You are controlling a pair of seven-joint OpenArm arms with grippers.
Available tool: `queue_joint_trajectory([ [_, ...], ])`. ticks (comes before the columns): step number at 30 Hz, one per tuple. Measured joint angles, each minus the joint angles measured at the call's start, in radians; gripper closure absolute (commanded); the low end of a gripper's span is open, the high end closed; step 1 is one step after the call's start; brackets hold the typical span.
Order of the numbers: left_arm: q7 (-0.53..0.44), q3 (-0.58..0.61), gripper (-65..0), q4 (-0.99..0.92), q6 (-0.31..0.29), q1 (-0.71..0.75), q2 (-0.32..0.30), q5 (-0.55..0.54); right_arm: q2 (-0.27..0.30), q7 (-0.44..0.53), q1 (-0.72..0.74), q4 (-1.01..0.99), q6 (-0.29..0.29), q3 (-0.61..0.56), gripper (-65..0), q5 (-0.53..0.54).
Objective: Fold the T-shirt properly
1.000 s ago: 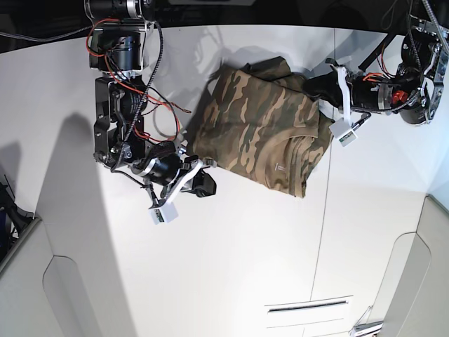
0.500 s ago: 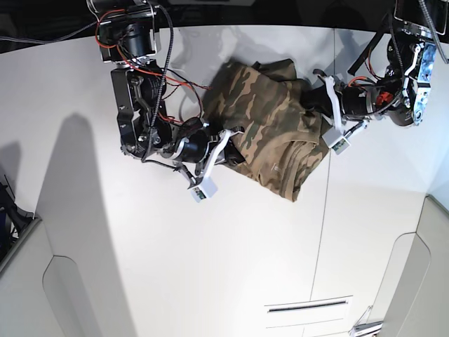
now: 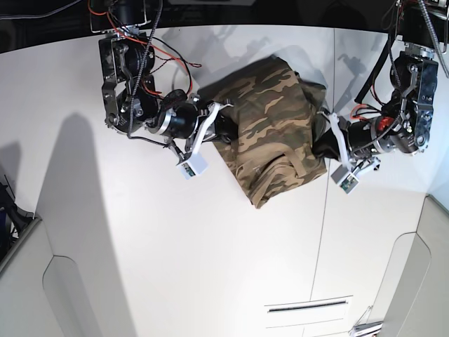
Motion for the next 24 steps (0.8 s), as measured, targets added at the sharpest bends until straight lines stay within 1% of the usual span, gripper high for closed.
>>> queue_joint_trajectory([
  [4, -0.003, 0.0, -1.5, 0.0, -0.002, -0.056, 0.055, 0.009, 0.0, -0.014, -0.052, 0.042, 0.003, 0.0, 0.0, 0.029],
  [6, 0.0, 0.0, -1.5, 0.0, -0.001, -0.064, 0.062, 0.026, 0.0, -0.017, -0.076, 0.044, 0.003, 0.0, 0.0, 0.029],
  [8, 0.003, 0.0, -1.5, 0.0, 0.027, -0.064, 0.047, 0.029, 0.0, -0.02, -0.086, 0.043, 0.003, 0.0, 0.0, 0.025],
  [10, 0.013, 0.0, -1.5, 0.0, 0.053, -0.064, 0.019, 0.03, 0.0, -0.019, -0.084, 0.043, 0.003, 0.0, 0.0, 0.024],
  [13, 0.013, 0.0, -1.5, 0.0, 0.092, -0.071, -0.031, -0.001, 0.0, 0.017, -0.077, 0.043, 0.003, 0.0, 0.0, 0.0],
  [15, 0.013, 0.0, -1.5, 0.003, 0.095, -0.078, -0.053, -0.042, 0.0, 0.062, -0.077, 0.044, 0.003, 0.0, 0.0, -0.028],
  [17, 0.055, -0.014, -1.5, 0.006, 0.09, -0.078, -0.06, -0.08, 0.0, 0.078, -0.077, 0.044, 0.003, 0.001, 0.0, -0.067],
  [19, 0.11, -0.038, -1.5, 0.006, 0.071, -0.075, -0.06, -0.146, 0.0, 0.114, -0.077, 0.043, 0.003, 0.001, 0.0, -0.095],
  [21, 0.157, -0.069, -1.5, 0.006, 0.029, -0.07, -0.06, -0.243, 0.0, 0.165, -0.076, 0.043, 0.003, 0.001, 0.0, -0.121],
  [23, 0.195, -0.109, -1.5, 0.006, -0.021, -0.058, -0.06, -0.369, -0.003, 0.181, -0.068, 0.043, 0.0, 0.001, 0.0, -0.172],
  [24, 0.207, -0.127, -1.5, 0.006, -0.023, -0.044, -0.06, -0.425, -0.003, 0.182, -0.062, 0.043, -0.002, 0.001, 0.0, -0.195],
])
